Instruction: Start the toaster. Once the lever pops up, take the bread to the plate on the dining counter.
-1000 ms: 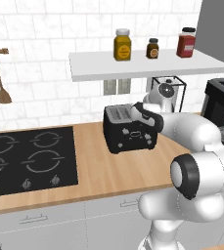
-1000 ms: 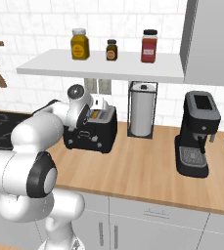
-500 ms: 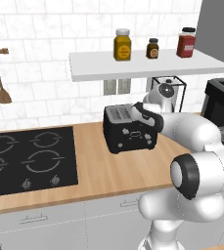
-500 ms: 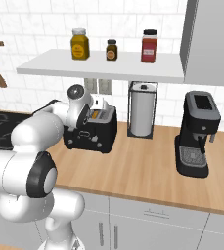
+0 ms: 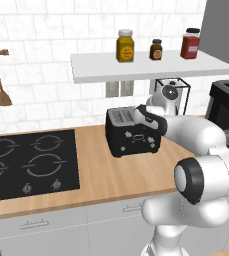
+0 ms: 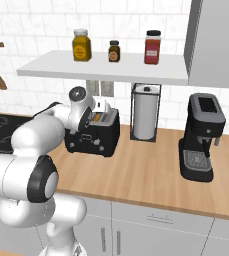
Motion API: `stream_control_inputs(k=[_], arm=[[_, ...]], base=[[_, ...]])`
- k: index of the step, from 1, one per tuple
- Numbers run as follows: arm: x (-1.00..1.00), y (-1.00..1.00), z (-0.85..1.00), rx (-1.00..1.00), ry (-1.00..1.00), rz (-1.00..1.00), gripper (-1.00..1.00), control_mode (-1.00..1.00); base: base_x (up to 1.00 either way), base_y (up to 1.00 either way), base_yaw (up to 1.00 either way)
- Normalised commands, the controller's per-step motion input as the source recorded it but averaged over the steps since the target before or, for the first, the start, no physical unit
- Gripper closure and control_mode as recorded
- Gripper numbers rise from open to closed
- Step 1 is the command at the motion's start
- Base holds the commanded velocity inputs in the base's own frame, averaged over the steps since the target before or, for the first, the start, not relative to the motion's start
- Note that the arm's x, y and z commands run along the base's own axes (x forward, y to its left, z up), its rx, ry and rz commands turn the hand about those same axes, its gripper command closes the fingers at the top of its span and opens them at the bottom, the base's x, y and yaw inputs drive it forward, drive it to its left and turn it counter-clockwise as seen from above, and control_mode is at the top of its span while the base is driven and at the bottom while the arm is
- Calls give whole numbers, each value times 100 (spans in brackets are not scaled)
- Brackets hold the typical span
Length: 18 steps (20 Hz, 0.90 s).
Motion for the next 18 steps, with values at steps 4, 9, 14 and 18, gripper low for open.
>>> stream_control_inputs(k=[4, 9, 14, 18], arm=[[0, 0, 0, 0, 0, 0, -100, -100], [0, 0, 0, 0, 0, 0, -100, -100], [0, 0, 0, 0, 0, 0, -100, -100], [0, 0, 0, 0, 0, 0, -100, -100]], base=[[0, 0, 0], [0, 0, 0], [0, 0, 0], [0, 0, 0]])
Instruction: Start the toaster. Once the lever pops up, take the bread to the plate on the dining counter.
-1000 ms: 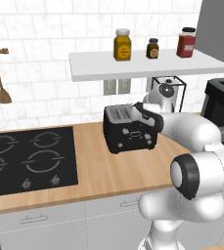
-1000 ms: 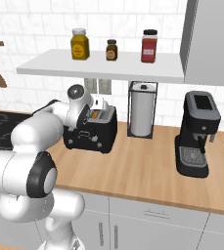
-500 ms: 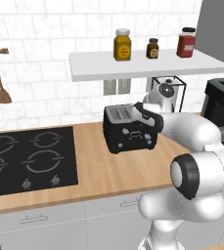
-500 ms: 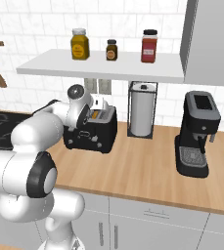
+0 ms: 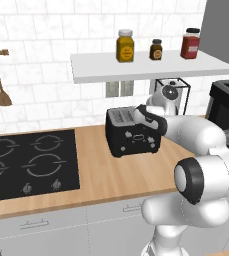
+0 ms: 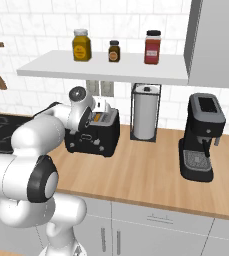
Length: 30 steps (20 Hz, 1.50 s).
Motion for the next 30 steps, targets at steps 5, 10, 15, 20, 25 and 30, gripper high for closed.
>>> stream_control_inputs(k=[5, 10, 15, 20, 25, 30], arm=[[0, 0, 0, 0, 0, 0, -100, -100], [0, 0, 0, 0, 0, 0, -100, -100], [0, 0, 0, 0, 0, 0, -100, -100], [0, 0, 0, 0, 0, 0, -100, -100], [0, 0, 0, 0, 0, 0, -100, -100], [0, 0, 0, 0, 0, 0, -100, -100]], base=[[0, 0, 0], [0, 0, 0], [0, 0, 0], [0, 0, 0], [0, 0, 0], [0, 0, 0]])
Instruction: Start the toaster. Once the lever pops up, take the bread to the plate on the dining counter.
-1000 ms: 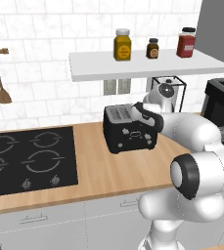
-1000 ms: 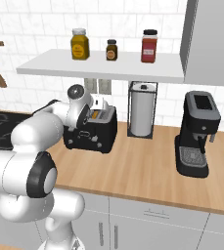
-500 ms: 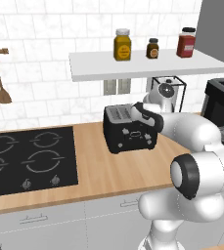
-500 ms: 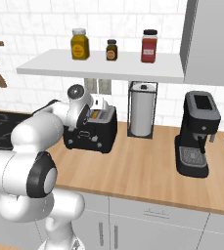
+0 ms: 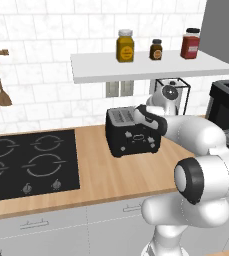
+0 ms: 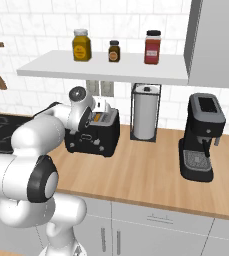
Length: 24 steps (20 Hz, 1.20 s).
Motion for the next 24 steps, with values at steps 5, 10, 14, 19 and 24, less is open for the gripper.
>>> stream_control_inputs(k=[5, 10, 14, 19, 24], arm=[[0, 0, 0, 0, 0, 0, -100, -100], [0, 0, 0, 0, 0, 0, -100, -100], [0, 0, 0, 0, 0, 0, -100, -100], [0, 0, 0, 0, 0, 0, -100, -100], [0, 0, 0, 0, 0, 0, -100, -100]], base=[[0, 0, 0], [0, 0, 0], [0, 0, 0], [0, 0, 0], [0, 0, 0]])
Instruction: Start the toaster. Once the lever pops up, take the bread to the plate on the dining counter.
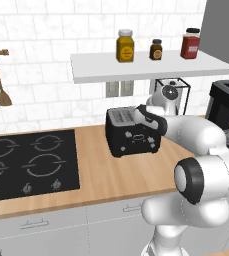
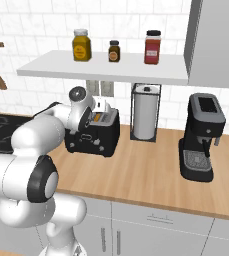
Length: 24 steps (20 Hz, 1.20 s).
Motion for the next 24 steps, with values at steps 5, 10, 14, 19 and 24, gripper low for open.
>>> stream_control_inputs(k=[5, 10, 14, 19, 24], arm=[[0, 0, 0, 0, 0, 0, -100, -100], [0, 0, 0, 0, 0, 0, -100, -100], [0, 0, 0, 0, 0, 0, -100, -100], [0, 0, 0, 0, 0, 0, -100, -100], [0, 0, 0, 0, 0, 0, -100, -100]], base=[[0, 0, 0], [0, 0, 0], [0, 0, 0], [0, 0, 0], [0, 0, 0]])
